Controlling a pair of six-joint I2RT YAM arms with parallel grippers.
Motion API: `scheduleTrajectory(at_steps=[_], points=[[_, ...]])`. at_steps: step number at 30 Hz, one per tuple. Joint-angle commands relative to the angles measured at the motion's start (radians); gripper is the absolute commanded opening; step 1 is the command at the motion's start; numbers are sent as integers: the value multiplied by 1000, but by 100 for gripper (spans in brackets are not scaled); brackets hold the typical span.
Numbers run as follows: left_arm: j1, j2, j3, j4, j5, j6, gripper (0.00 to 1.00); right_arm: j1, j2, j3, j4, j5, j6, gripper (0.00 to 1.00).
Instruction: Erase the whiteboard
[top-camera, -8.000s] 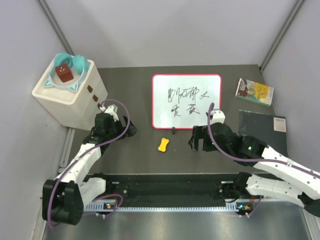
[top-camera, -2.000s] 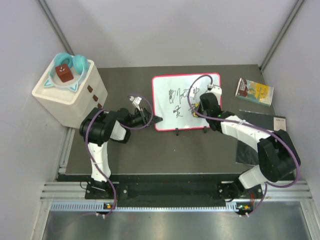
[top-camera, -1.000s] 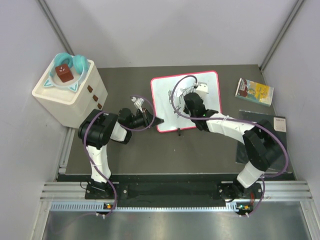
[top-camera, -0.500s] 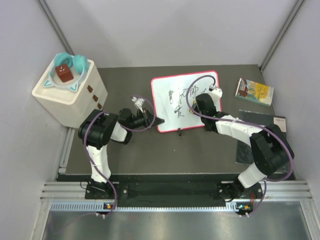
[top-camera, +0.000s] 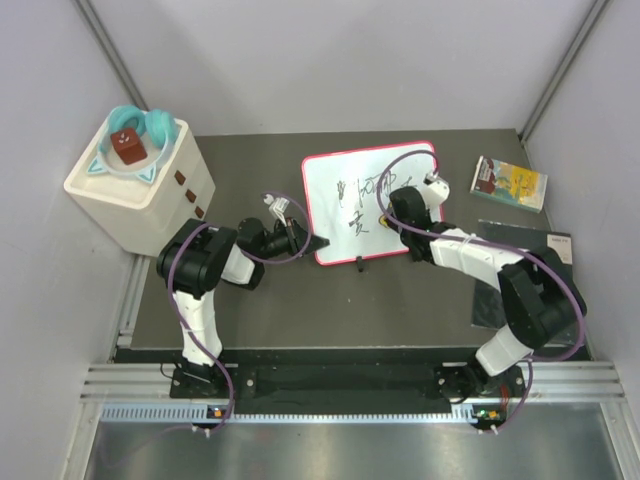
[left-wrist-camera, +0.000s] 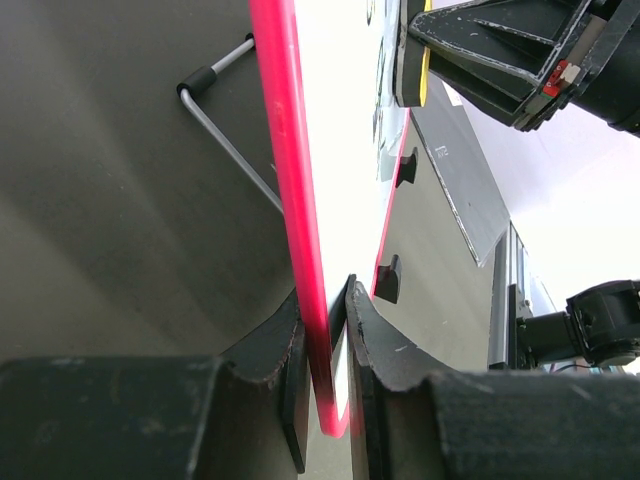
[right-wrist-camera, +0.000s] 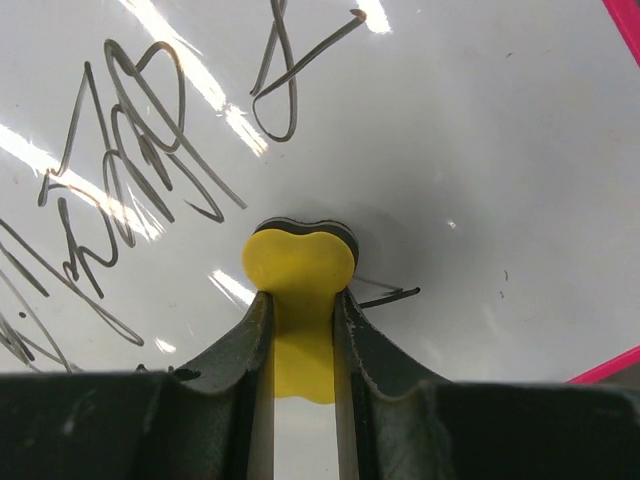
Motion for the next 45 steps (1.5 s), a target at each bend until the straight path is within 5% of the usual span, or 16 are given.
scheduleTrajectory(at_steps=[1, 17, 32, 45], points=[[5, -4, -33, 45, 31, 81, 0, -45, 96, -41, -338, 164, 70, 0], [12, 1, -48, 85, 36, 62, 0, -46, 34, -97, -270, 116, 9, 0], [14, 5, -49, 89, 33, 61, 0, 240, 215, 265, -383, -3, -151, 0], [14, 16, -48, 117, 45, 47, 0, 396, 436, 526, -418, 61, -239, 0]])
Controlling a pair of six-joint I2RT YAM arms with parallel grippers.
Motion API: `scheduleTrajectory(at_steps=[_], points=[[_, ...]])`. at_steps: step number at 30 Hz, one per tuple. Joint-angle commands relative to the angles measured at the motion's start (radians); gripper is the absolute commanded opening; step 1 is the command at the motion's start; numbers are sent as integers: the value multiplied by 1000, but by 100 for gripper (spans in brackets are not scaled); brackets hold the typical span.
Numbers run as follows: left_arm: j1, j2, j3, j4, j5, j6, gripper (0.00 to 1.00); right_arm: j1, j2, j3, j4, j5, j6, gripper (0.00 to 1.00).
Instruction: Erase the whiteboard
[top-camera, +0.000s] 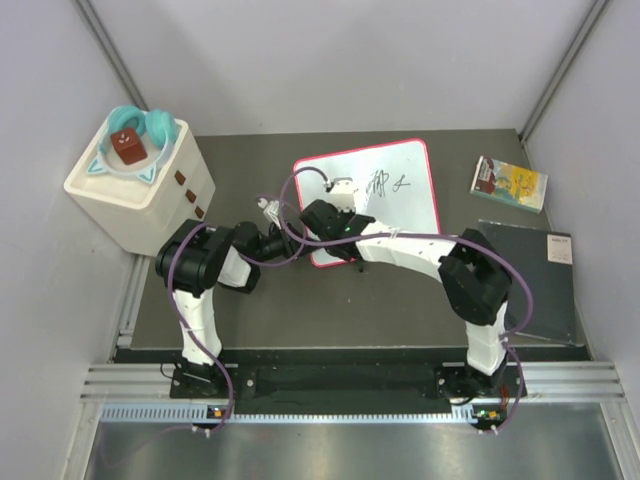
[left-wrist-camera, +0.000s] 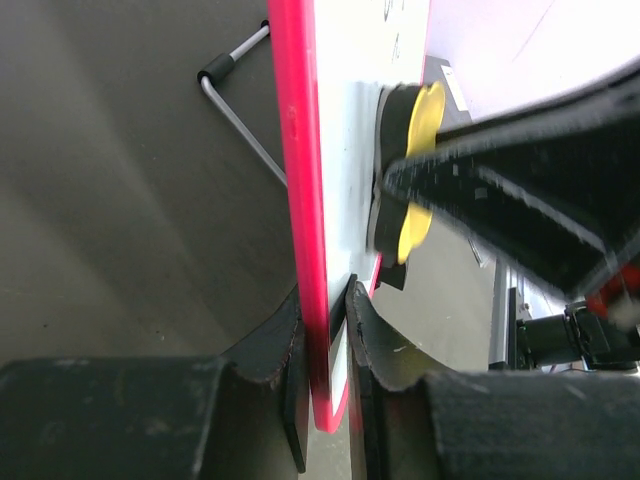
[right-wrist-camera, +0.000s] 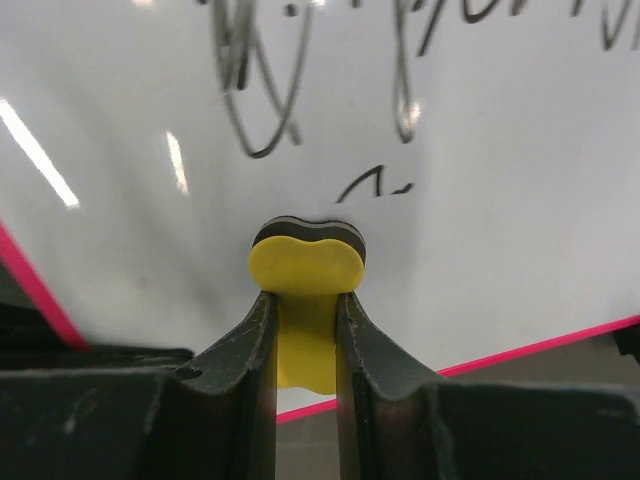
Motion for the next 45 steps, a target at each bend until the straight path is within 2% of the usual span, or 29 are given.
scheduleTrajectory(at_steps=[1, 6, 9, 15, 22, 27, 33, 45], points=[[-12, 8, -9, 72, 37, 68, 0, 14, 112, 4, 80, -128, 1, 0], [-12, 2, -10, 67, 34, 75, 0, 8, 99, -19, 87, 16, -17, 0], [-13, -6, -16, 61, 28, 82, 0, -35, 88, -44, 85, 36, -7, 0], [-18, -26, -26, 37, 18, 105, 0, -156, 33, -145, 171, -37, -42, 0], [-42, -55, -33, -11, -2, 144, 0, -237, -30, -174, 191, -60, -117, 0], [-44, -72, -49, -17, -15, 156, 0, -273, -47, -170, 169, -41, -131, 0], [-45, -79, -55, -19, -18, 157, 0, -371, -56, -176, 159, -60, -129, 0], [-47, -89, -62, -26, -35, 167, 0, -529, -76, -95, 157, -125, -267, 0]])
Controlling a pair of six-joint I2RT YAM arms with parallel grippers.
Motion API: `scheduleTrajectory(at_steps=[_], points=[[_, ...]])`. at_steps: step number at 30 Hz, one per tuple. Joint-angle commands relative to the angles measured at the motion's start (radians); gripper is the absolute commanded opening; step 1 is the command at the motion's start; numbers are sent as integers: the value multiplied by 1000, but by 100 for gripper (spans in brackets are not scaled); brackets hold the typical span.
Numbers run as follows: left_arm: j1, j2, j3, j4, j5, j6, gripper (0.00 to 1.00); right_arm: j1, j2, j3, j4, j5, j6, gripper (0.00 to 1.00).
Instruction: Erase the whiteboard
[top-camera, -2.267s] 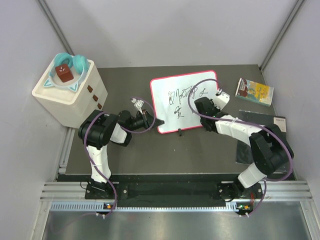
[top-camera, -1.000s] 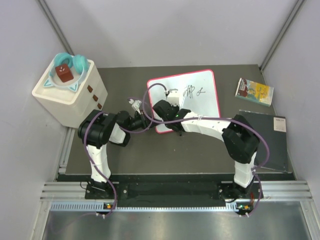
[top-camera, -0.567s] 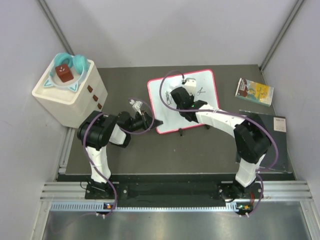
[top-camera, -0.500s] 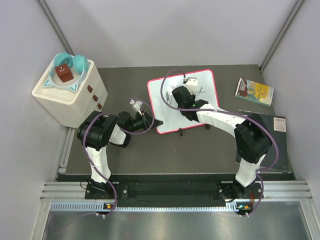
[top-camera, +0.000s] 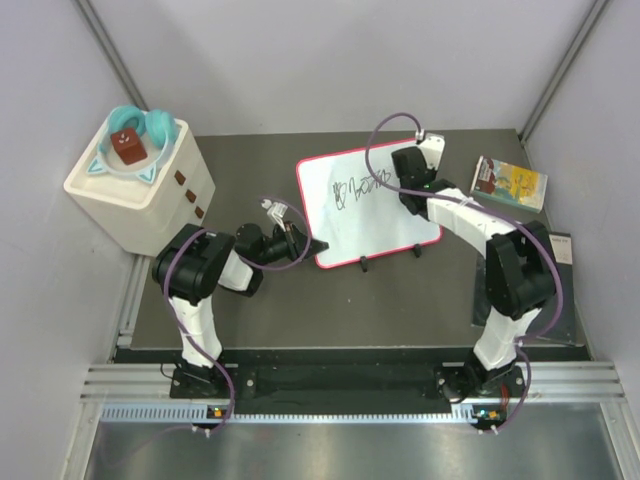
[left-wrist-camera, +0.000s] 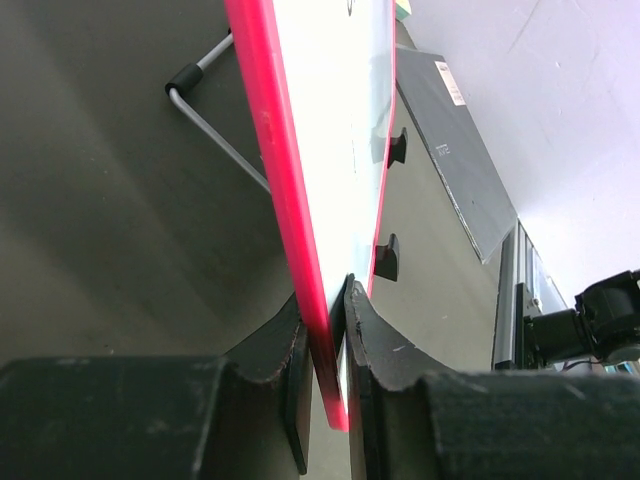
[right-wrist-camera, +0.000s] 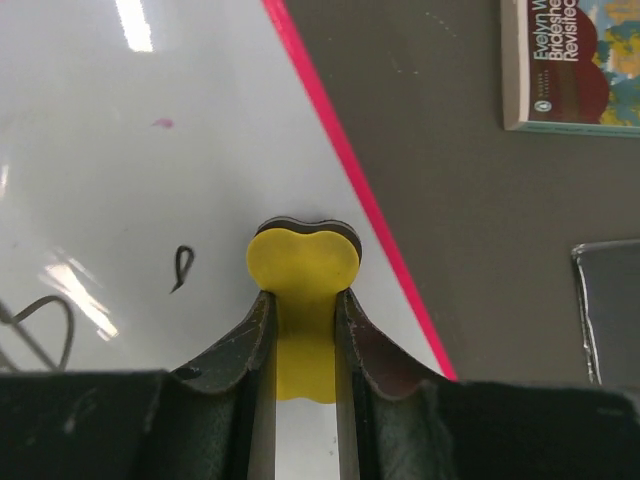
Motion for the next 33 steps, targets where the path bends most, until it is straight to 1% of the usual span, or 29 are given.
scheduleTrajectory(at_steps=[1, 8, 14, 19, 22, 27, 33], points=[[-2, -23, -29, -7, 21, 122, 0, -51, 50, 8, -28, -38, -71, 0], [-5, -16, -25, -19, 20, 126, 0, -36, 32, -6, 64, -153, -152, 0], [-15, -24, -18, -44, 12, 143, 0, 81, 29, 14, 132, -131, -261, 0], [-21, -32, -20, -56, 4, 154, 0, 127, 62, 83, 104, -197, -270, 0], [-23, -30, -17, -59, 3, 157, 0, 154, 73, 88, 110, -228, -269, 0], [-26, -30, -15, -64, 4, 158, 0, 271, 118, 111, 118, -242, -293, 0], [-28, -35, -20, -64, -2, 162, 0, 387, 199, 193, 81, -254, -302, 0]])
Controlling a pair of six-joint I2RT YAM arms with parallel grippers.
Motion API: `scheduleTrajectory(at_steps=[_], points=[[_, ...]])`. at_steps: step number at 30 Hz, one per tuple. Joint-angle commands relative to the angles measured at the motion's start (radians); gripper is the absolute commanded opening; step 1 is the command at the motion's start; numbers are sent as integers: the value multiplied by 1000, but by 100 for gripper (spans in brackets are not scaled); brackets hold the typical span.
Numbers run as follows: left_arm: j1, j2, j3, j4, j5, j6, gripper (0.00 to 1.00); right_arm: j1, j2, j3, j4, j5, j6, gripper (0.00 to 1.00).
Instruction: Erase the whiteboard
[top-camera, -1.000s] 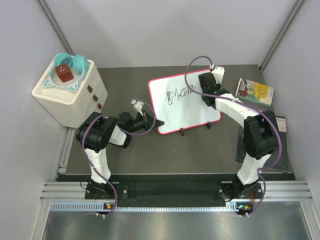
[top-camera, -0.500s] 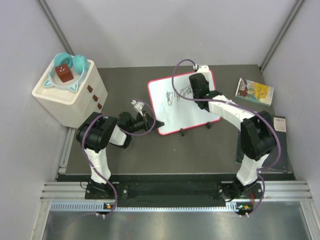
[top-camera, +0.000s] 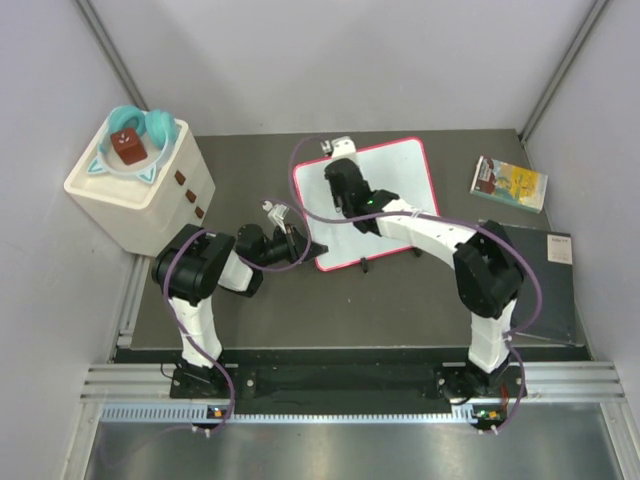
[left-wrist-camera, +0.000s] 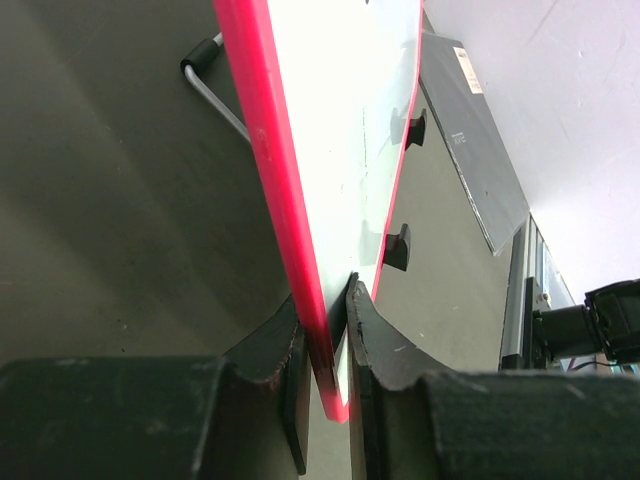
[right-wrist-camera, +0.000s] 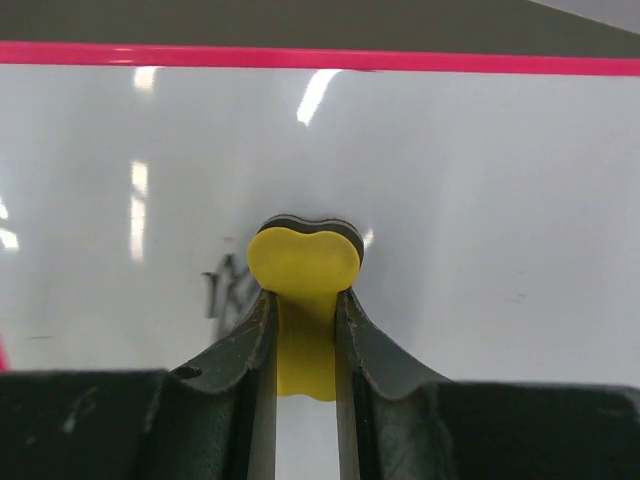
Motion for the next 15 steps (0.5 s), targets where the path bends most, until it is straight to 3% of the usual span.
scheduleTrajectory(at_steps=[1, 7, 15], points=[[-20, -31, -16, -7, 1, 134, 0, 104, 109, 63, -34, -152, 6, 0], [-20, -29, -15, -5, 1, 136, 0, 150, 132, 83, -71, -154, 26, 0], [-20, -31, -16, -4, 0, 134, 0, 147, 112, 41, -119, 22, 74, 0]])
